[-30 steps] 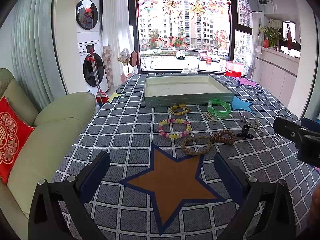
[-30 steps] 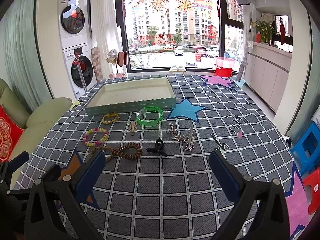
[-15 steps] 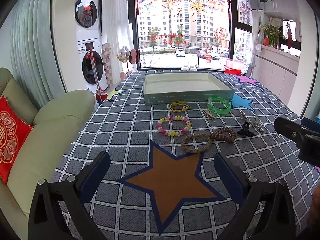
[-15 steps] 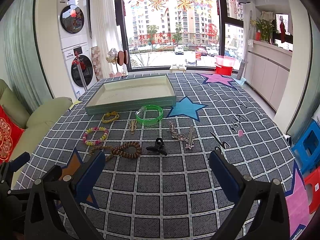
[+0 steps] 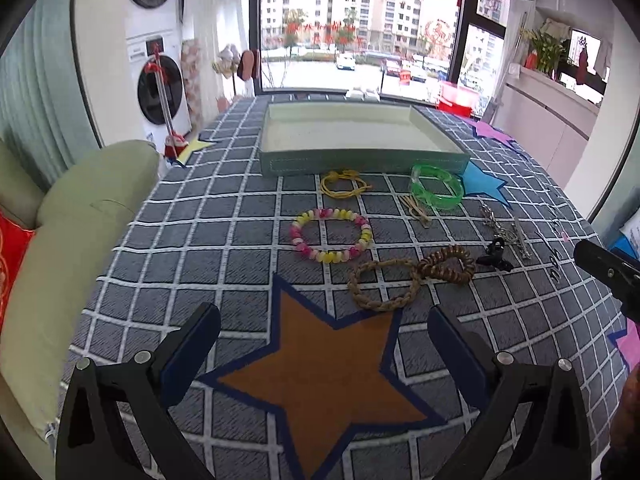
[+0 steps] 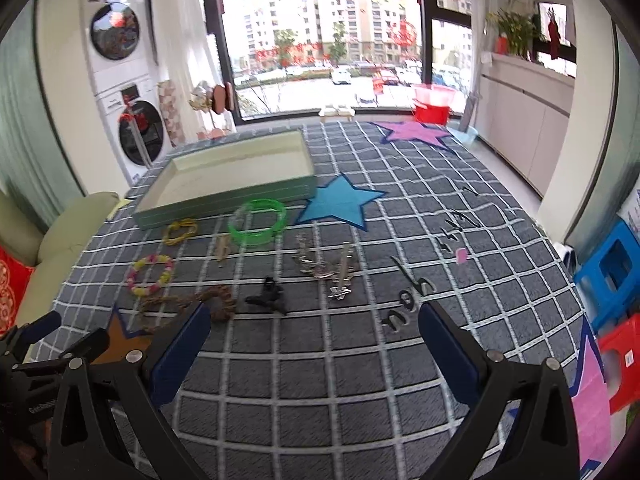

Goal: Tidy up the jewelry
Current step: 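Grasp the long silver hair clip with the right tool while the left tool grasps the braided brown bracelet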

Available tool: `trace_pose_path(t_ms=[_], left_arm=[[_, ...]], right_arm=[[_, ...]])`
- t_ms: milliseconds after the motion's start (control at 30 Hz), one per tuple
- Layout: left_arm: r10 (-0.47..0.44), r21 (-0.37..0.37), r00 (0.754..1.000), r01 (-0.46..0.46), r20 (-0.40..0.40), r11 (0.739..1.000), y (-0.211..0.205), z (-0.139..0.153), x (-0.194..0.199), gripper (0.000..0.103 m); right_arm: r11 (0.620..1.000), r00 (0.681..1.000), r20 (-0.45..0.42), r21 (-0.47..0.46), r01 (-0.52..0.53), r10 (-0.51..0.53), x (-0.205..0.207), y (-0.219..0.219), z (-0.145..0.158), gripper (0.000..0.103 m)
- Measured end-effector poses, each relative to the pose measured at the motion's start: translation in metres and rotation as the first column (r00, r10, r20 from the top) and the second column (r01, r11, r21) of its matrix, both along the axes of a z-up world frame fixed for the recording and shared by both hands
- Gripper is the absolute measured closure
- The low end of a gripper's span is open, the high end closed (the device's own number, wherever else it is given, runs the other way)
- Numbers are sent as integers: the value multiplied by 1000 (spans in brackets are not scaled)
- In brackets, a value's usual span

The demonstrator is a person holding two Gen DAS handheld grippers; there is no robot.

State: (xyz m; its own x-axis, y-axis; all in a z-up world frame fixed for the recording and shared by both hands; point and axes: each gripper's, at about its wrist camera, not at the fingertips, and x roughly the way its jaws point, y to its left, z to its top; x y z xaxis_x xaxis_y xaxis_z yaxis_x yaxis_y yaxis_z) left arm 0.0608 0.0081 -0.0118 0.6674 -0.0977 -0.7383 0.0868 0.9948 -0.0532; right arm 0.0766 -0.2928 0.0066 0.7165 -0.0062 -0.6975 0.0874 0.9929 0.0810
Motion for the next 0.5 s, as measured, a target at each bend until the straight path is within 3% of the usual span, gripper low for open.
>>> trace_pose_path(t_ms=[267, 500], left_arm=[[-24, -17, 991, 22, -131, 1000, -13, -21, 36, 0], [-24, -41, 979, 16, -201, 999, -19, -36, 58, 3]], right_arm=[[998, 989, -145, 56, 37, -29, 45, -29, -29, 4], [997, 964, -264, 61, 48, -30, 77, -36, -61, 30]])
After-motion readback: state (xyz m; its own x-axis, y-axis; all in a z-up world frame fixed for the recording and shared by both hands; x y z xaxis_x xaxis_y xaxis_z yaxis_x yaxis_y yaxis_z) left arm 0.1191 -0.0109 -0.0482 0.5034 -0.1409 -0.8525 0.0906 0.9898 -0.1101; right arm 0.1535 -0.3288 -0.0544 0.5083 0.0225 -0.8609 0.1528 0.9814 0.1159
